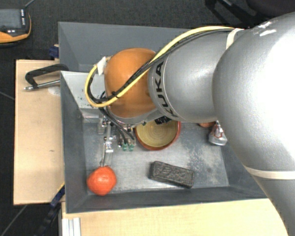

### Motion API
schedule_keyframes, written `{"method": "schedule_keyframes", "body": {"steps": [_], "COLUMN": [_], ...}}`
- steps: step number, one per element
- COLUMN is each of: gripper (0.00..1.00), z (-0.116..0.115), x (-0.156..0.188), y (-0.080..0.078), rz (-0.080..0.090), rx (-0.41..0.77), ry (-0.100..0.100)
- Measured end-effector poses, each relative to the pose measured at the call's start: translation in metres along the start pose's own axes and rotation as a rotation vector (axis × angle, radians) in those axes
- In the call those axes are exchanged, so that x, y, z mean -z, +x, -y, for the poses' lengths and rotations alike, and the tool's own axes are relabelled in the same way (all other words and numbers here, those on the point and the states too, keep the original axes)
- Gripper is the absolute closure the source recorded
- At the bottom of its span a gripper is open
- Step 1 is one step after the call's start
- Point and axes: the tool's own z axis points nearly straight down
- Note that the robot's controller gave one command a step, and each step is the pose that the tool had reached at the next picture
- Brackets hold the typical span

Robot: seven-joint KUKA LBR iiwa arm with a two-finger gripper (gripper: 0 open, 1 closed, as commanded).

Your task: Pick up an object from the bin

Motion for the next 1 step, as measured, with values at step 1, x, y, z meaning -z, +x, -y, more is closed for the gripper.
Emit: {"method": "schedule_keyframes", "body": {"steps": [1], "gripper": [0.0], "z": [0.006], "x": [0.0231], "y": [-0.0118], "rz": [0.006], "rx": [-0.211], "ry": [-0.004]}}
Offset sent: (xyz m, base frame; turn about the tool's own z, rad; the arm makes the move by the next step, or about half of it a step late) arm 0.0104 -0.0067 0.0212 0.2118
